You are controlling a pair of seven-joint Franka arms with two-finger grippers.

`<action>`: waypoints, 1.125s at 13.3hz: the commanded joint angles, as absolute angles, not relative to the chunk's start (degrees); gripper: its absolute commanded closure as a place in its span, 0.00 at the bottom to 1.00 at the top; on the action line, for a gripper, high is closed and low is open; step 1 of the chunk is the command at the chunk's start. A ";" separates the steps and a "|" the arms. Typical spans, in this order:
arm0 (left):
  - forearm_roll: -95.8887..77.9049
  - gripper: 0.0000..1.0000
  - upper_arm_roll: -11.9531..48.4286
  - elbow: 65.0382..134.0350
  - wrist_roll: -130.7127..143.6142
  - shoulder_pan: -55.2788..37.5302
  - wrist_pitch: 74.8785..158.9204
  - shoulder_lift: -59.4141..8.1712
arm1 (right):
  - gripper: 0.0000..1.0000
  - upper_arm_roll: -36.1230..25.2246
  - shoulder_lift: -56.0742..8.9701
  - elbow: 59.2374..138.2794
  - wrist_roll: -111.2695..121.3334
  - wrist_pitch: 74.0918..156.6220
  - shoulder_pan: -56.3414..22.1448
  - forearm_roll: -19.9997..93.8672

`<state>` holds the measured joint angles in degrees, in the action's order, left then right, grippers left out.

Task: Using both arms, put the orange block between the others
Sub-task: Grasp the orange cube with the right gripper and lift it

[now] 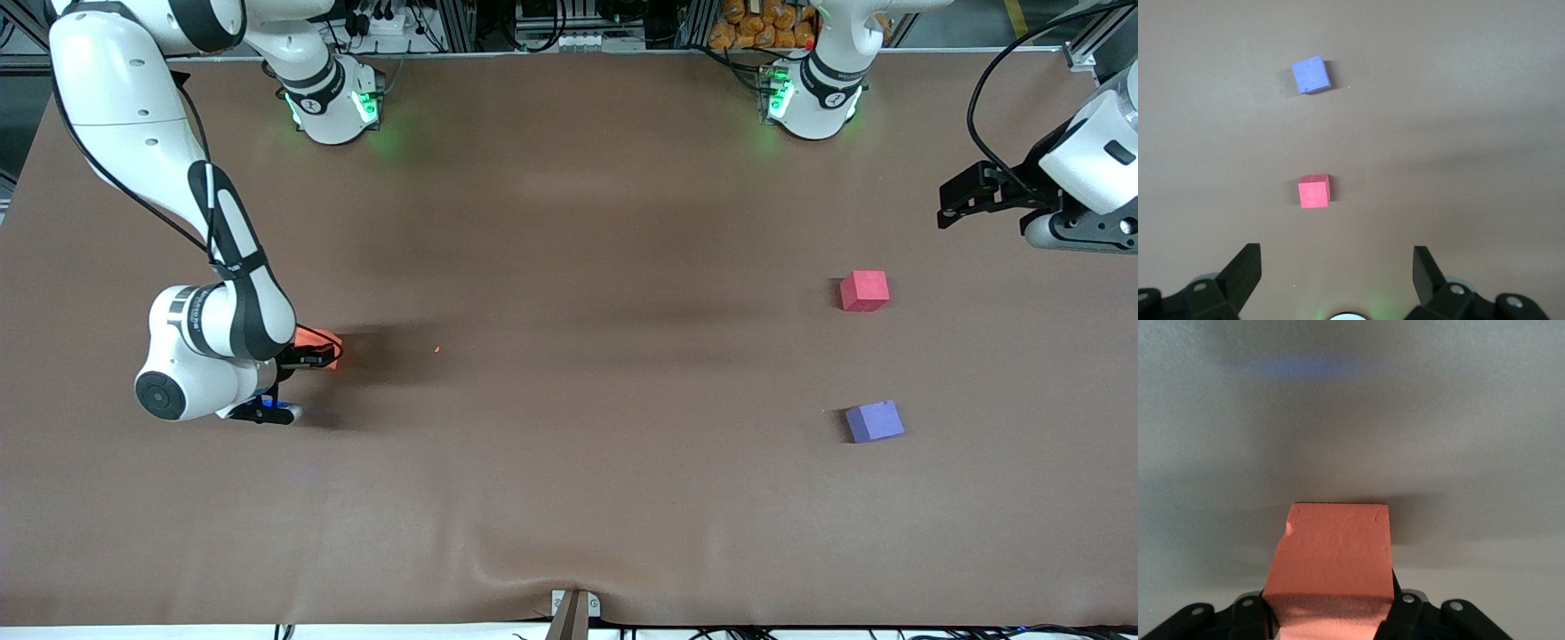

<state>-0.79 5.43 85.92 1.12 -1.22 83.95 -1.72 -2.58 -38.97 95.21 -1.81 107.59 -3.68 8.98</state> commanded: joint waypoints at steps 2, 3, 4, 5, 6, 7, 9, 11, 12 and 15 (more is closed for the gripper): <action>-0.09 0.00 5.71 85.25 1.41 -1.06 83.67 -2.99 | 0.49 -2.81 -37.36 92.74 -2.64 107.67 -7.46 9.84; -0.44 0.00 5.71 85.25 1.49 -1.32 83.67 -3.08 | 0.50 -2.73 -37.09 91.68 -3.16 107.49 -9.30 9.84; -0.44 0.00 5.80 85.25 1.67 -1.84 83.93 -3.95 | 0.50 -2.72 -36.83 90.80 -5.77 107.40 -11.93 9.84; -0.35 0.00 5.97 85.25 1.84 -2.19 84.11 -4.56 | 0.50 -2.72 -36.30 90.18 -9.37 107.32 -14.56 9.84; -0.53 0.00 6.15 85.25 2.63 -2.20 84.20 -5.61 | 0.50 -2.55 -36.12 90.00 -12.45 107.31 -17.63 9.93; -0.61 0.00 6.24 85.17 5.25 -2.28 84.29 -6.06 | 0.50 -2.64 -36.21 89.04 -15.53 107.31 -21.41 9.93; -0.62 0.00 6.85 85.17 10.17 -3.60 85.77 -7.99 | 0.46 -2.55 -36.39 88.42 -20.98 107.49 -27.05 9.93; -0.44 0.00 6.94 85.17 14.13 -5.96 88.05 -9.84 | 0.39 -2.55 -36.74 88.42 -23.81 107.75 -31.10 11.06; -0.53 0.00 6.94 85.17 15.28 -6.76 89.37 -10.71 | 0.37 -2.55 -37.00 88.33 -23.91 107.93 -32.42 14.82; -0.09 0.00 6.94 85.17 16.44 -8.87 92.19 -13.97 | 0.37 -2.64 -38.23 88.50 -24.17 112.57 -34.71 27.22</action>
